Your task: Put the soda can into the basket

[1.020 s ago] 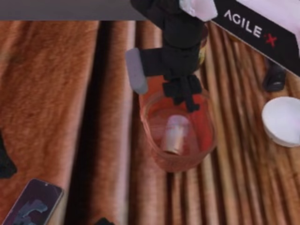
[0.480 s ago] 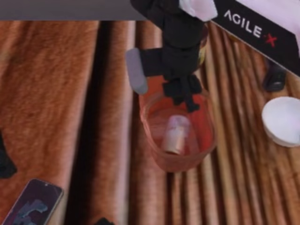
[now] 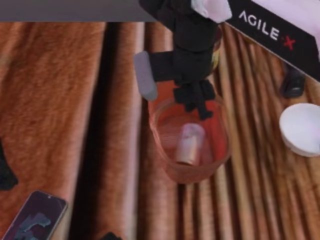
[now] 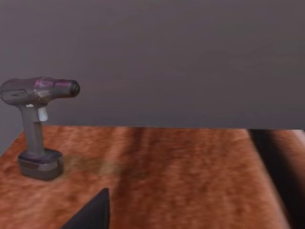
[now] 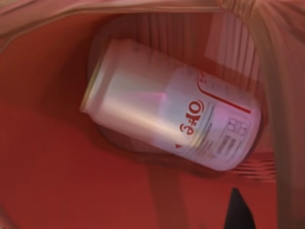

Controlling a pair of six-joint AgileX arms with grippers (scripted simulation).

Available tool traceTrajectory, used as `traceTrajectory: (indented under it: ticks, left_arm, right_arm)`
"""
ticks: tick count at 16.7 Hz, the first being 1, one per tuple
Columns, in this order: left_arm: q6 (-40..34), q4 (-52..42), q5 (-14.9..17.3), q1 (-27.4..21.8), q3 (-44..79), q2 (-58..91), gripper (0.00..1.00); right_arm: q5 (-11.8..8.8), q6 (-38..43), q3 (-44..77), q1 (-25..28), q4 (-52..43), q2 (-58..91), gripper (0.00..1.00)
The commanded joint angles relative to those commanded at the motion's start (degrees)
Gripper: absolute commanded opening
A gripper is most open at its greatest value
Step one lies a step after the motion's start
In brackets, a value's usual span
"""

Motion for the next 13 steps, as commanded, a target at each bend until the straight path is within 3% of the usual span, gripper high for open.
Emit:
traceTrajectory:
  ticks: [4,13]
  left_arm:
    - [0.0,0.0,0.0,0.0,0.0,0.0,1.0]
    - [0.0,0.0,0.0,0.0,0.0,0.0,1.0]
  right_arm:
    - [0.0,-0.3,1.0,-0.1,-1.0,0.3,0.0]
    - [0.0,-2.0,15.7,-1.6,-13.6,2.1,0.0]
